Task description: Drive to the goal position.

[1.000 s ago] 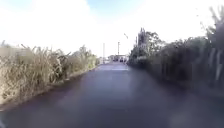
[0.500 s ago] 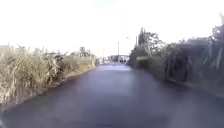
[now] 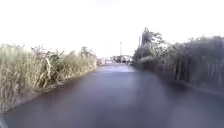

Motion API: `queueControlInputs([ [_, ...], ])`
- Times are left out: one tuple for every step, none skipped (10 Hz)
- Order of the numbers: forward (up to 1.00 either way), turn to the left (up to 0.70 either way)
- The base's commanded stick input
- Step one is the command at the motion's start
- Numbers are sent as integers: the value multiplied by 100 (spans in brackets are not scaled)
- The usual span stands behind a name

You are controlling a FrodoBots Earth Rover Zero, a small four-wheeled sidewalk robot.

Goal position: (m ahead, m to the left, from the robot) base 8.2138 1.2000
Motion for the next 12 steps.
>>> queueControlInputs([
  [100,-6],
  [100,-6],
  [100,-6],
  [100,-6],
  [100,-6],
  [100,-6],
  [100,-6],
  [100,-6],
  [100,-6],
  [100,-6],
  [100,-6],
  [100,-6],
])
